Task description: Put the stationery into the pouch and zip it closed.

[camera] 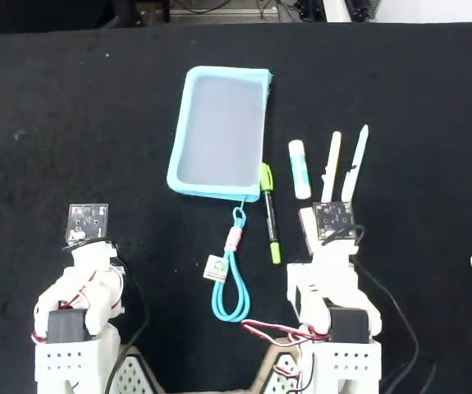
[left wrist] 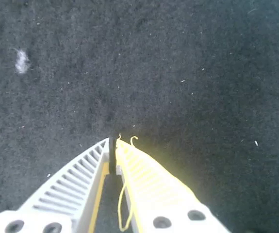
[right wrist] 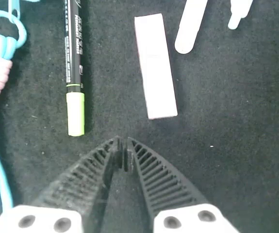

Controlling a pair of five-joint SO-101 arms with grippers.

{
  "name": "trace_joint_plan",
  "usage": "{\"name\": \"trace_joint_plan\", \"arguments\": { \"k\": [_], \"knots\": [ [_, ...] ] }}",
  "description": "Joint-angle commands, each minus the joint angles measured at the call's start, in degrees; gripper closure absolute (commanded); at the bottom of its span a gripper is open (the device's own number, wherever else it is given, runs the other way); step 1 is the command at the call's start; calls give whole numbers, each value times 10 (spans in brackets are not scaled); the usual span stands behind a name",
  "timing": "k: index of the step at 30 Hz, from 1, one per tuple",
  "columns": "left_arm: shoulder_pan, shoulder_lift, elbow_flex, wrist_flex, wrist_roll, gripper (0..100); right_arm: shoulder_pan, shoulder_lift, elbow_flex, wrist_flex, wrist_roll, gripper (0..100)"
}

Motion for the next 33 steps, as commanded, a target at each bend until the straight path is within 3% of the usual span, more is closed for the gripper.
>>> {"name": "trace_joint_plan", "arguments": {
  "k": [1, 7, 13, 16, 23, 33],
  "knots": [
    [4, -4, 13, -8, 6, 969, 6, -56, 0, 4, 4, 986],
    [-1, -4, 13, -22, 2, 967, 6, -56, 0, 4, 4, 986],
    [-1, -4, 13, -221, 4, 967, 7, -56, 0, 4, 4, 986],
    [0, -4, 13, -283, 4, 967, 7, -56, 0, 4, 4, 986],
    [4, -4, 13, -309, 2, 966, 7, -56, 0, 4, 4, 986],
    [5, -3, 13, -615, 3, 970, 7, -56, 0, 4, 4, 986]
  ]
}}
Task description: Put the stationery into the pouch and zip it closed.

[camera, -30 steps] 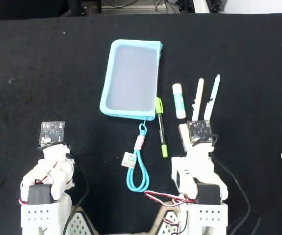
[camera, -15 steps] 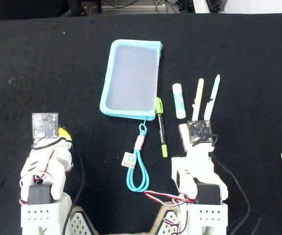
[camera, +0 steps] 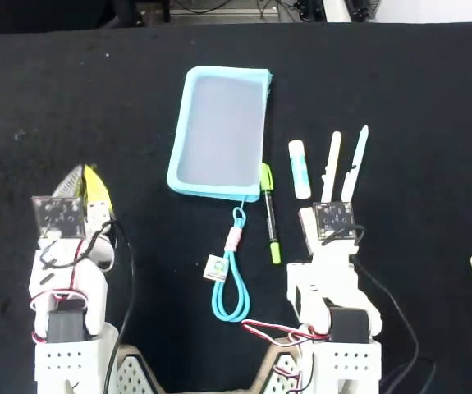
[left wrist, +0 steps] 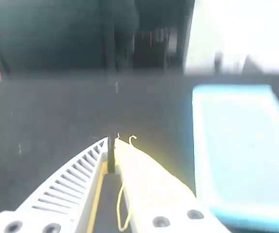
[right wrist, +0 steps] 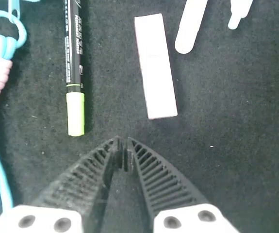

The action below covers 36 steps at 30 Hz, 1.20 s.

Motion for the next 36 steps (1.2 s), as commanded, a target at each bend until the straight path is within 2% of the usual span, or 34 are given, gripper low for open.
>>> {"name": "trace_joint_plan", "arguments": {
  "k": [1, 3, 11, 13, 23, 25, 31, 33, 36],
  "knots": [
    [2, -4, 13, -104, 4, 970, 7, -56, 0, 4, 4, 986],
    [0, -3, 13, -87, 6, 970, 7, -56, 0, 4, 4, 986],
    [4, -3, 13, 74, 7, 968, 7, -56, 0, 3, 1, 984],
    [5, -3, 13, 84, 7, 968, 7, -56, 0, -8, 4, 984],
    [5, -3, 13, 103, 7, 970, -1, -56, 0, -192, 9, 983],
    [5, -3, 13, 103, 7, 970, -4, -56, -1, -215, 52, 983],
    [5, -3, 13, 103, 7, 970, -3, -56, -63, -233, 265, 983],
    [5, -3, 13, 103, 7, 970, -3, -56, -113, -233, 275, 983],
    [5, -3, 13, 103, 7, 970, -11, -56, -182, -233, 247, 983]
  ]
}}
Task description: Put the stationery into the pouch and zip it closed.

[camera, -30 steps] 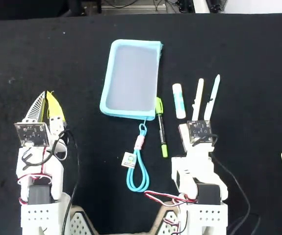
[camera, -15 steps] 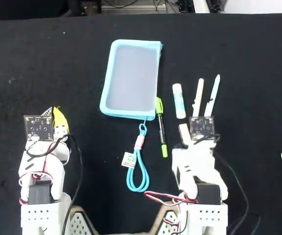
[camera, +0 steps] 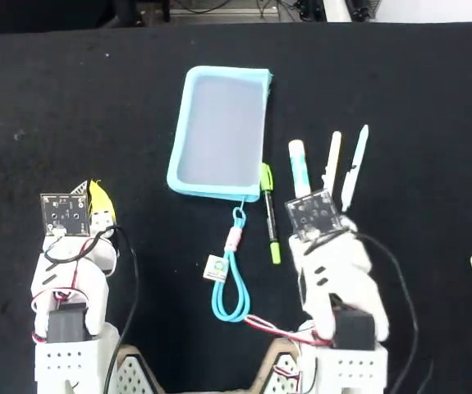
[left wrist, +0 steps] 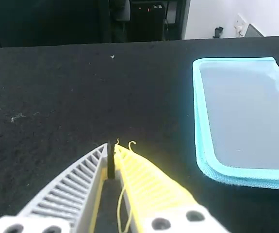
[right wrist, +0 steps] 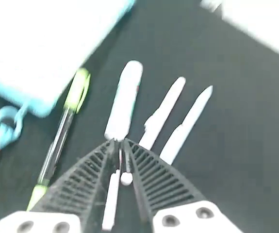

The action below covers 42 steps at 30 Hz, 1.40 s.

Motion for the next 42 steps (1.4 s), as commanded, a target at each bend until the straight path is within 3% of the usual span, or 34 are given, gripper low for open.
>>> {"name": "trace_joint_plan", "arguments": {
  "k": [1, 18, 24, 26, 29, 33, 38, 42],
  "knots": [
    [5, -3, 13, 3, 7, 970, -9, -56, -107, -13, -8, 983],
    [5, -3, 13, 4, 7, 970, -11, -44, -461, 32, -11, 983],
    [5, -3, 13, 4, 7, 970, -11, 87, -530, 74, -12, 983],
    [5, -3, 13, 4, 7, 970, -12, 148, -550, 99, -43, 983],
    [5, -3, 13, 4, 7, 970, -26, 237, -554, 141, -105, 982],
    [5, -3, 13, 13, 7, 970, -95, 343, -511, 167, -134, 982],
    [5, -3, 13, 14, 7, 970, -168, 455, -397, 77, -197, 982],
    [5, -3, 13, 14, 7, 970, -187, 516, -332, -4, -265, 982]
  ]
}}
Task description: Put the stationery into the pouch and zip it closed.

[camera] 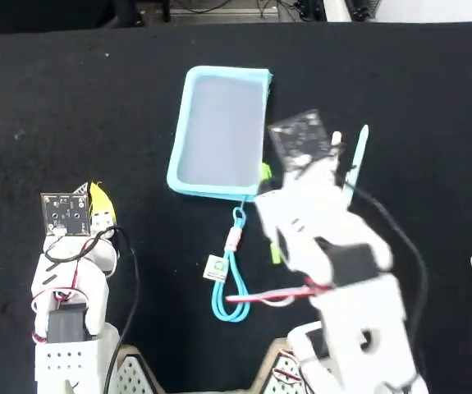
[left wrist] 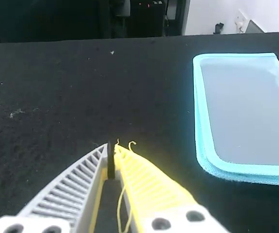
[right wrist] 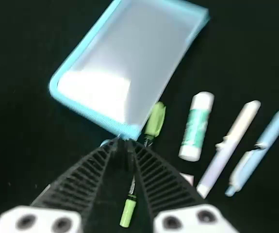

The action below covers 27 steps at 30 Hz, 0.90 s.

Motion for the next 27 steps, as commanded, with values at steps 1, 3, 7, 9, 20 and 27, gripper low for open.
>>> {"name": "trace_joint_plan", "arguments": {
  "k": [1, 3, 7, 9, 20, 27],
  "knots": [
    [5, -3, 13, 4, 7, 970, -12, 41, 33, -70, -62, 982],
    [5, -3, 13, 4, 7, 970, -12, 56, 51, -92, -95, 982],
    [5, -3, 13, 4, 7, 970, -18, 77, 87, -126, -161, 889],
    [5, -3, 13, 4, 7, 970, -32, 88, 114, -163, -210, 835],
    [6, -3, 13, 4, 7, 970, -130, 147, 178, -294, -243, 805],
    [6, -3, 13, 4, 7, 970, -130, 259, 106, -266, -268, 804]
  ]
}}
